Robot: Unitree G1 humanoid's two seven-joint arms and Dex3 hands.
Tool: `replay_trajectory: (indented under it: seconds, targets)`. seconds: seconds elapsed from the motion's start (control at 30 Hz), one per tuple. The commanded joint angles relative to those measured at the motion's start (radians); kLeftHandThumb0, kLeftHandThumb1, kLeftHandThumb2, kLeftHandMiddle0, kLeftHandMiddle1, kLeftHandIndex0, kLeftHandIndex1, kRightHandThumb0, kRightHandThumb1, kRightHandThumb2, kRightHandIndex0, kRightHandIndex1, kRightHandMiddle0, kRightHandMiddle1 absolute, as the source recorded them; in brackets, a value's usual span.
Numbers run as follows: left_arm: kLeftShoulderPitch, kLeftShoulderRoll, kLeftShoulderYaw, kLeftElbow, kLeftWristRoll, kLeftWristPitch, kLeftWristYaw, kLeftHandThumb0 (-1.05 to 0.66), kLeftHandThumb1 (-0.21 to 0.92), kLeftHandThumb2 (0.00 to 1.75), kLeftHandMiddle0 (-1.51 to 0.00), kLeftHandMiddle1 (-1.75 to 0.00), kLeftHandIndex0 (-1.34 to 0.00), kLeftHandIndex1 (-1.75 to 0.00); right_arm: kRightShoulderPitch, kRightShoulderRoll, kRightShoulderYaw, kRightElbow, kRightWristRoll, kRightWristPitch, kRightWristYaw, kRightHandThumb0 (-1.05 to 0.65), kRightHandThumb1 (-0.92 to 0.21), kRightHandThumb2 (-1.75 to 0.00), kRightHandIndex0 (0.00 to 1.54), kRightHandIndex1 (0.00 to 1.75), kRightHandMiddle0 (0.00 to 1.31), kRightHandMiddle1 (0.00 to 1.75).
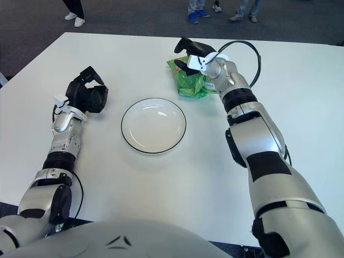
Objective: Put the snack into the plate.
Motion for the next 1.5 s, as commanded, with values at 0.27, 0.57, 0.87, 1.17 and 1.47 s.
replay_trajectory:
  seconds: [0.27, 0.57, 0.87, 1.17, 1.47]
  targets:
    - [0.107, -0.049, -0.003, 0.057, -0.010, -0.015, 0.000, -0.52, 0.22, 1.44, -1.38, -1.75, -0.69, -1.75, -0.016, -0.050, 0.083, 0.002, -0.099, -0.062, 0.021, -1.05, -0.92, -1.20, 0.00, 0.04, 0.00, 0.70]
    - [0.105, -0.046, -0.004, 0.066, -0.007, -0.033, -0.005, -0.51, 0.22, 1.44, -1.38, -1.75, -0.69, -1.75, -0.021, -0.053, 0.082, 0.000, -0.110, -0.028, 0.027, -1.05, -0.92, -1.23, 0.00, 0.00, 0.00, 0.67]
    - [0.106, -0.046, -0.004, 0.073, -0.011, -0.057, -0.015, -0.51, 0.23, 1.43, -1.38, -1.75, -0.69, -1.75, -0.023, -0.069, 0.097, -0.001, -0.132, 0.005, 0.051, -1.05, -0.92, -1.22, 0.00, 0.00, 0.00, 0.77]
    - [0.099, -0.048, -0.004, 0.096, 0.004, -0.103, 0.000, -0.54, 0.17, 1.50, -1.36, -1.75, -0.74, -1.75, 0.007, -0.098, 0.110, 0.000, -0.148, 0.016, 0.072, -1.05, -0.92, -1.22, 0.00, 0.00, 0.00, 0.87]
    - [0.091, -0.043, -0.008, 0.125, 0.014, -0.150, -0.016, -0.55, 0.15, 1.53, -1.37, -1.75, -0.76, -1.75, 0.046, -0.115, 0.118, -0.009, -0.149, 0.033, 0.117, -1.05, -0.92, -1.20, 0.00, 0.00, 0.00, 0.76]
